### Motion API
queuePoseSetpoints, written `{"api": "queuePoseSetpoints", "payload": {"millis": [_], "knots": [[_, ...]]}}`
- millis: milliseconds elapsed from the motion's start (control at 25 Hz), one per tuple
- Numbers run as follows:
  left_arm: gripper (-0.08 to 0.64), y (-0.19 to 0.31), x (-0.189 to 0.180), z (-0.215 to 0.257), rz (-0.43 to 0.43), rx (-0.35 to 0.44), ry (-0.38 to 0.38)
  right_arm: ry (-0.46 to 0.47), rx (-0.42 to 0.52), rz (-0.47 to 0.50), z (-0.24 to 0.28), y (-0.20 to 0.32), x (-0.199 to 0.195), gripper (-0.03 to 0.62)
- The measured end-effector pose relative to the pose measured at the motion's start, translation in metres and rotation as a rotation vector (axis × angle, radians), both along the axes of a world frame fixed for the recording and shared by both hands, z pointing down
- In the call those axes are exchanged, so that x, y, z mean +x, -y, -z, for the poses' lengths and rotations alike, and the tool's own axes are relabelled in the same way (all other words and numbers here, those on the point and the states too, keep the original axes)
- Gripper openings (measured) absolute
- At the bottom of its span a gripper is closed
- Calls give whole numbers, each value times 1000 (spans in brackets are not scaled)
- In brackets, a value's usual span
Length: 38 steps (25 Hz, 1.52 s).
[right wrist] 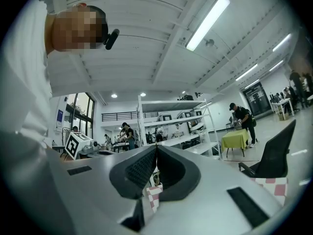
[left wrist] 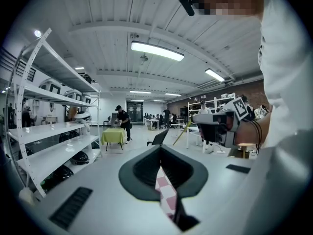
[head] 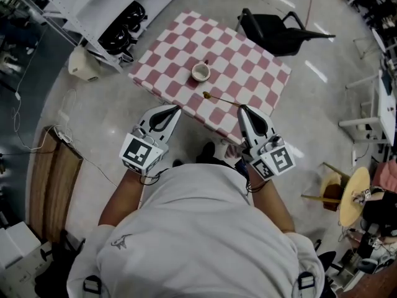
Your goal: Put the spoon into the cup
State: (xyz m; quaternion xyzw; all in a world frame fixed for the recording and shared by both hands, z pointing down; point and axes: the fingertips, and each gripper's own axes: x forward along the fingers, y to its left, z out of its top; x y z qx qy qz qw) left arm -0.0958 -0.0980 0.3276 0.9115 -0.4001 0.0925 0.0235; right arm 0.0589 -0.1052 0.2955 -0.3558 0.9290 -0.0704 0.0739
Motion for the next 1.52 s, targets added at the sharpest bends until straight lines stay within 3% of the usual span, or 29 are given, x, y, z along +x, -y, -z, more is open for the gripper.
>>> {"api": "queuePoseSetpoints", "payload": {"millis": [280,480,1520], "knots": [[14,47,38,-2,31,10,-16,12,1,62,-2,38,29,34],[14,63,48,-15,48,-27,-14,6,-9,84,-9,55,38,32],[14,151,7,-64,18,-138,-7,-50,-126,38,-57,145,5,34]]}}
